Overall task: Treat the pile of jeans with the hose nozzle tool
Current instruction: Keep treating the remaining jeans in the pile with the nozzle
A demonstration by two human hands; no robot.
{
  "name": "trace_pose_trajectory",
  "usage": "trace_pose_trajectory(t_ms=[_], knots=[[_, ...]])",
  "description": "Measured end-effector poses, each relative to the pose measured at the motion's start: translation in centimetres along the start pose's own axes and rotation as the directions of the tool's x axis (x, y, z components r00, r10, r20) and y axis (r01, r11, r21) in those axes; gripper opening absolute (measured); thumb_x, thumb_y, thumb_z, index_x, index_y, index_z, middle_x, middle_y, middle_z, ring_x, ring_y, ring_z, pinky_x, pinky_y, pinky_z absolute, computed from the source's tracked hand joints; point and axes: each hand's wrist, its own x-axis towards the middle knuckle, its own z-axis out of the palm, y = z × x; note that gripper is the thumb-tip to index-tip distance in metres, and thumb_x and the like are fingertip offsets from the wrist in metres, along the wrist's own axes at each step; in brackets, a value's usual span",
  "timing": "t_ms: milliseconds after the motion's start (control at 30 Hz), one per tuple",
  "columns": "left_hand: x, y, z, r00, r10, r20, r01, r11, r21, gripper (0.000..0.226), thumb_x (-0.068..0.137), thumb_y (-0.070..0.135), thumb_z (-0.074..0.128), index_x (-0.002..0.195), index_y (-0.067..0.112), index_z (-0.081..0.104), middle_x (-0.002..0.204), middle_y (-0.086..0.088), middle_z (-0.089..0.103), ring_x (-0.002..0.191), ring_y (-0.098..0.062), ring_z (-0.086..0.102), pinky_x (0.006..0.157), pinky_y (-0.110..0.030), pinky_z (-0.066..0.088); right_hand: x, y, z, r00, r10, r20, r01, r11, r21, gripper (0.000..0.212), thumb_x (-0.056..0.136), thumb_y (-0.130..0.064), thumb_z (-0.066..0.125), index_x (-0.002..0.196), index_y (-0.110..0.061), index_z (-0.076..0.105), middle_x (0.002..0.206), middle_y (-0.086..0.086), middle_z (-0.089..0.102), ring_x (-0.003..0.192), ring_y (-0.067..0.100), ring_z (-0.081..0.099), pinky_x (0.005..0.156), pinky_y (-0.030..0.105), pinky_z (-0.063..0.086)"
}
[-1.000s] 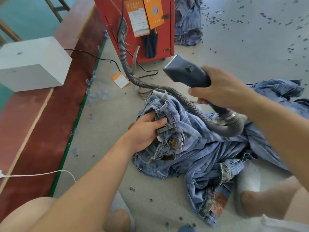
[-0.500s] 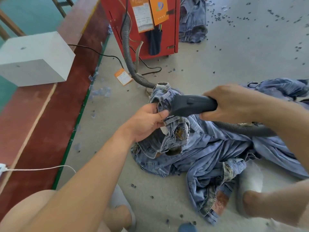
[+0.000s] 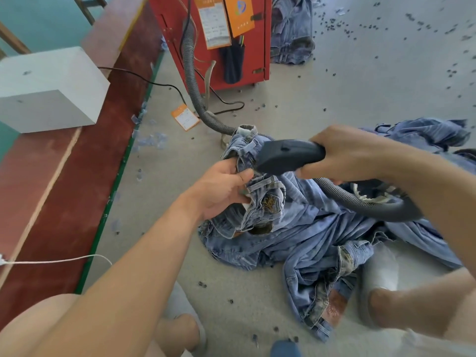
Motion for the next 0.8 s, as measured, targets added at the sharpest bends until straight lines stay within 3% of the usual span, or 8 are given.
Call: trace_pose_trajectory(t_ms=[100,167,233,300,467,667,800], knots=[[0.1,0.2,0.0,0.997,-0.071,-0.005,0.071,0.995,-0.07,0.024,0.108,0.01,0.047,0.129,0.007,0.059,0.119,-0.019,0.072,0.106,-0.04,0.07,0.087,-0.069,0.056,0.7,-0.4,0.7,0.985,-0.007,-0.173,0.022,0.996,0.081,0.02,0.089,-0.032,0.072,0.087,-0.012,0.07,0.062,0.009,0.067,0.043,0.014,0.056,0.043,0.023,0.044],[0.3,0.2,0.0,0.994,-0.094,-0.058,0.086,0.988,-0.127,0.022,0.108,0.012,0.048,0.125,0.005,0.06,0.112,-0.019,0.074,0.098,-0.036,0.074,0.077,-0.064,0.06,0.8,-0.2,0.5,0.948,0.036,-0.316,0.01,0.99,0.142,0.023,0.092,-0.035,0.073,0.086,-0.014,0.068,0.063,0.008,0.068,0.052,0.021,0.064,0.048,0.031,0.049],[0.6,0.1,-0.3,0.986,-0.117,-0.122,0.093,0.978,-0.186,0.021,0.109,0.014,0.048,0.123,0.004,0.061,0.101,-0.015,0.077,0.087,-0.03,0.076,0.068,-0.055,0.062,0.7,0.4,0.0,0.927,0.068,-0.369,0.008,0.979,0.202,0.024,0.092,-0.037,0.073,0.086,-0.015,0.067,0.06,0.007,0.068,0.049,0.017,0.063,0.053,0.033,0.049],[1.0,0.0,-0.8,0.971,-0.15,-0.186,0.105,0.967,-0.231,0.023,0.11,0.016,0.045,0.121,0.005,0.062,0.096,-0.012,0.078,0.081,-0.027,0.077,0.064,-0.047,0.062,0.5,1.0,-0.4,0.945,0.058,-0.321,0.004,0.982,0.189,0.02,0.091,-0.037,0.073,0.086,-0.019,0.066,0.058,0.003,0.068,0.043,0.009,0.059,0.054,0.032,0.048],[1.5,-0.6,-1.3,0.934,-0.182,-0.309,0.122,0.972,-0.202,0.028,0.11,0.025,0.046,0.107,0.009,0.069,0.095,-0.009,0.079,0.077,-0.021,0.076,0.062,-0.033,0.062,0.2,1.8,-0.2,0.988,-0.037,-0.147,0.031,0.999,-0.045,0.014,0.086,-0.036,0.076,0.087,-0.022,0.071,0.058,0.0,0.065,0.043,0.007,0.054,0.044,0.022,0.042],[1.7,-0.4,-0.5,0.952,-0.125,-0.28,0.093,0.988,-0.124,0.022,0.11,0.026,0.047,0.117,0.011,0.061,0.098,-0.008,0.075,0.075,-0.021,0.072,0.066,-0.033,0.058,0.8,1.0,1.3,0.999,-0.049,0.006,0.049,0.994,-0.102,0.018,0.081,-0.035,0.075,0.07,-0.026,0.065,0.048,-0.008,0.055,0.04,0.005,0.047,0.042,0.019,0.037],[1.8,-0.3,-0.5,0.959,-0.105,-0.264,0.09,0.994,-0.068,0.016,0.11,0.026,0.048,0.113,0.015,0.059,0.091,-0.004,0.072,0.076,-0.021,0.068,0.069,-0.035,0.052,1.2,-0.6,2.3,0.99,-0.13,-0.056,0.129,0.992,-0.012,0.017,0.086,-0.035,0.075,0.072,-0.03,0.065,0.051,-0.011,0.06,0.044,0.001,0.052,0.042,0.015,0.04]])
